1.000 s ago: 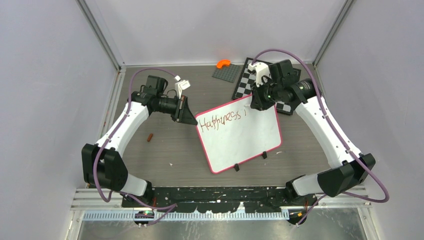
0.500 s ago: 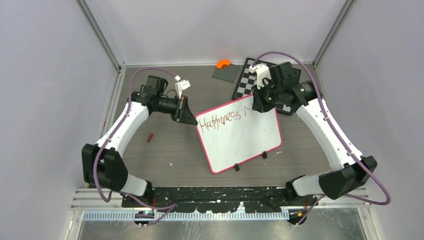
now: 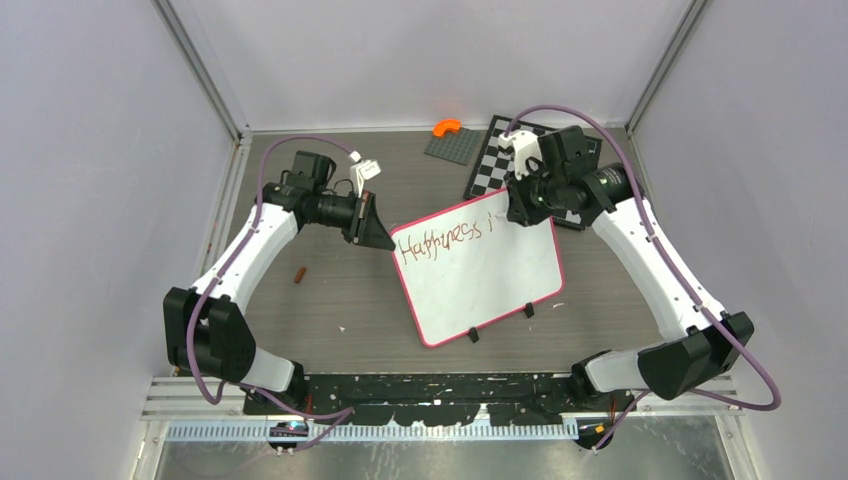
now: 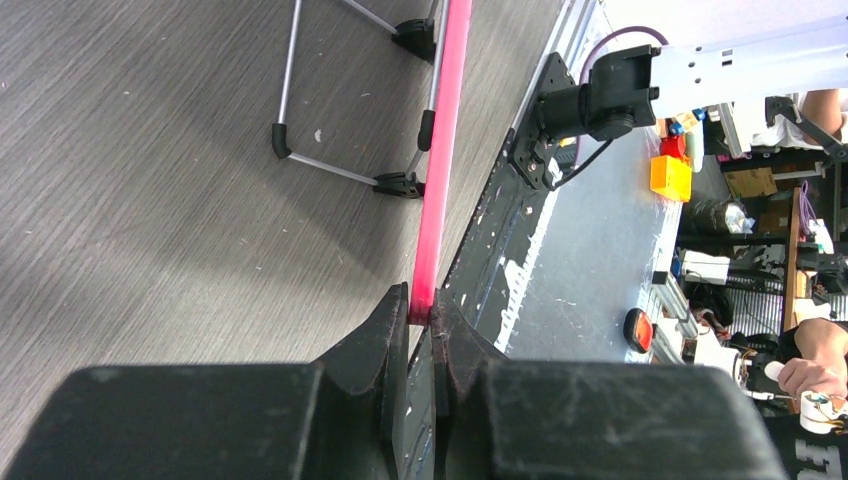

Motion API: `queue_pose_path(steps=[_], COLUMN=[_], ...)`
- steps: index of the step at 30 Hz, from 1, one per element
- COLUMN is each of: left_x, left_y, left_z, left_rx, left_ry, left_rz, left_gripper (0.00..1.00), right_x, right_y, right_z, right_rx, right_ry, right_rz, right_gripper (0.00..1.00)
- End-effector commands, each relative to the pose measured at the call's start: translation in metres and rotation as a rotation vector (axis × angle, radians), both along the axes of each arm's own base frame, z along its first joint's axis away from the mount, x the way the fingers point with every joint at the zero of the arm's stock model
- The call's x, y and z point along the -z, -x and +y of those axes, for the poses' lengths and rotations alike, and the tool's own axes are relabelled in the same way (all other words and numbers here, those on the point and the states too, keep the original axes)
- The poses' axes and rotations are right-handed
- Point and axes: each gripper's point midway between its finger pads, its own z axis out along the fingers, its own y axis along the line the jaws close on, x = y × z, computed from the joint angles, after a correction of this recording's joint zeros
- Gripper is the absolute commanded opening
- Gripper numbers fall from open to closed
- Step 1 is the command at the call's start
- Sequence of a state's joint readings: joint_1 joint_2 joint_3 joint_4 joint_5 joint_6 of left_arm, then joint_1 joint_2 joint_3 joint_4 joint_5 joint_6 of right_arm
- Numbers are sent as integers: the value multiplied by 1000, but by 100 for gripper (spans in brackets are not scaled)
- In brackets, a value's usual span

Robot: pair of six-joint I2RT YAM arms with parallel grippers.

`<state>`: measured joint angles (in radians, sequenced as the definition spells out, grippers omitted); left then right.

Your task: Write a sentence on the whiteboard

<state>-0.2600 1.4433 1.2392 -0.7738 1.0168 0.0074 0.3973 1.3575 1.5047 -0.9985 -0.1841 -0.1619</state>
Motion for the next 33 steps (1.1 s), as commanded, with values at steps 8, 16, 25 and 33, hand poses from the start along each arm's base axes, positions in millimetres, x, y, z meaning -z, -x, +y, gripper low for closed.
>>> queue_pose_path(steps=[8, 16, 25, 33], left_x=[-11, -10, -10, -10], left_y=[5, 5, 5, 5], left_z=[-3, -3, -3, -2], left_rx=[17, 19, 16, 27], left_ry=[35, 37, 33, 33], left_rz=[-10, -5, -7, -30], left_gripper=[0, 0, 0, 0], right_x=[14, 1, -15, -6], right_y=[7, -1, -17, -18], right_z=[-3, -1, 1, -13], right_rx=[-10, -8, -1, 33], right_ry=[18, 9, 13, 56], right_rz=[8, -21, -74, -65], right_gripper=[0, 0, 0, 0])
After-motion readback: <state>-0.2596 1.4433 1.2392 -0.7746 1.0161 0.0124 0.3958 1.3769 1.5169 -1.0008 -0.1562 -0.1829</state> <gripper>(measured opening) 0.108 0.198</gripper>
